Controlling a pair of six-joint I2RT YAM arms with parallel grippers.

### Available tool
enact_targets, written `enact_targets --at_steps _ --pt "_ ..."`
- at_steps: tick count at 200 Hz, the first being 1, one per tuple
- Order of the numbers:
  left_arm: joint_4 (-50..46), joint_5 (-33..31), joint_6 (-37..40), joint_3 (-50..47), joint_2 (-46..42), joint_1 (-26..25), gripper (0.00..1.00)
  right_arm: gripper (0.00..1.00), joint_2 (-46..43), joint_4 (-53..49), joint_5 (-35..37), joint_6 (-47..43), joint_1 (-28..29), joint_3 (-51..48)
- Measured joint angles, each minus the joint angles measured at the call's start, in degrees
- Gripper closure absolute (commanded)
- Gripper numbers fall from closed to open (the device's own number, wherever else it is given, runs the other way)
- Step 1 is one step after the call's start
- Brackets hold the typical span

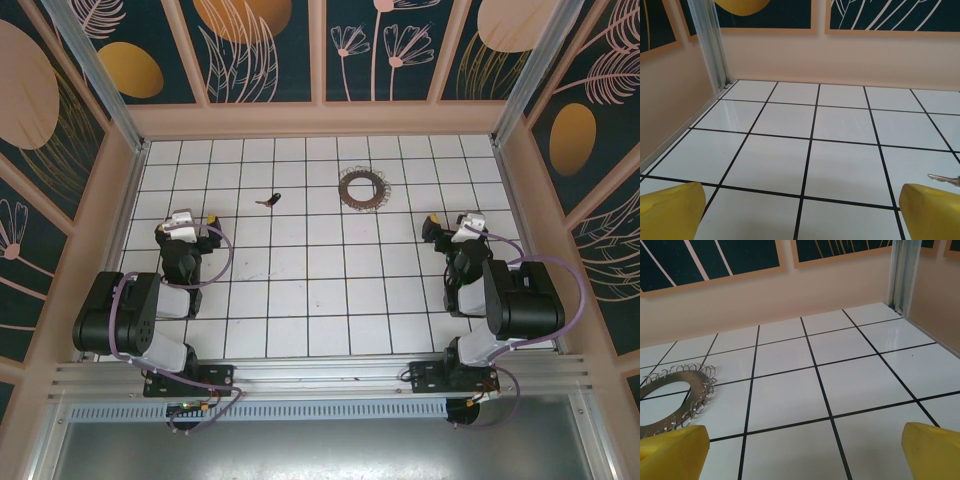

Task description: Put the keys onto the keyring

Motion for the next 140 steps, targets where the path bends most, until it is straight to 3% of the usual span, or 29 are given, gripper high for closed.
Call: enact_targets --at_steps 140 --pt "0.0 0.0 0.0 0.0 0.0 0.0 0.01 0.01 0.0 0.0 1.0 0.2 0.0 0.0"
